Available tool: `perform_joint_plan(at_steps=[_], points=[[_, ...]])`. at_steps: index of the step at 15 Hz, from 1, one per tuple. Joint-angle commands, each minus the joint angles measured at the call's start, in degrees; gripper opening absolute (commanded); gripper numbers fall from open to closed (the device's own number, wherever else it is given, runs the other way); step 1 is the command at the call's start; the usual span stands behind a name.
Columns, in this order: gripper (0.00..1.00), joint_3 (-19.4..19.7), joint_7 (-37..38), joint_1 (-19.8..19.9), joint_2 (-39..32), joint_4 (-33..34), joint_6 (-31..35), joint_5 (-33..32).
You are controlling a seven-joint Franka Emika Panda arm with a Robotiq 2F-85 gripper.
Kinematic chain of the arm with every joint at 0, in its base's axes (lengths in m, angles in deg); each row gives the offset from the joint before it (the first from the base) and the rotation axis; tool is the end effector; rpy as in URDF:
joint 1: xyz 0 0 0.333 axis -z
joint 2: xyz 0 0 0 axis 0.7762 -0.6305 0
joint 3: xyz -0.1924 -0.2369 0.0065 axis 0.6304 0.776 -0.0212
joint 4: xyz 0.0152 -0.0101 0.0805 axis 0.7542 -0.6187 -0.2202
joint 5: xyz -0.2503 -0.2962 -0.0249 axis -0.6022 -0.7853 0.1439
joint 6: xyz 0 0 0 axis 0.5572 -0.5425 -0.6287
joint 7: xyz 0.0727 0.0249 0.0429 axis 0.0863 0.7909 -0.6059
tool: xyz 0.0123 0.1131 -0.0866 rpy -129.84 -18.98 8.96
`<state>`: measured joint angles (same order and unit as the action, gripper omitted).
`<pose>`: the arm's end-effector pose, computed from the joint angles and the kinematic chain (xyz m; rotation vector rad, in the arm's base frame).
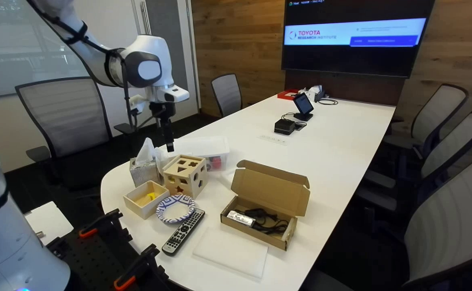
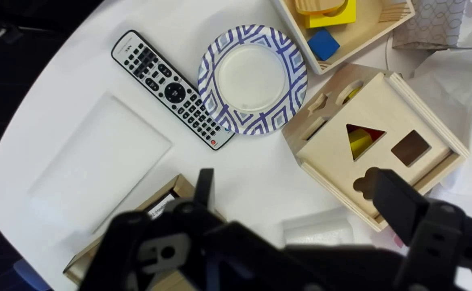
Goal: Remove the yellow object from the bowl and put it inside the box
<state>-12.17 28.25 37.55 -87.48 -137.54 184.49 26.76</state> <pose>0.4457 0.1015 0.2418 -3.0342 0.7914 -0.0107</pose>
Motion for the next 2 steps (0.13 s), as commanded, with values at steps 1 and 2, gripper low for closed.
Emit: perform_joint_plan(at_steps=[1, 2], points=[[1.0, -3.25, -0.13, 3.64, 3.95, 1.23, -6.28, -0.51], [1.0, -3.77, -0.27, 4.36, 4.37, 1.53, -7.22, -0.24]])
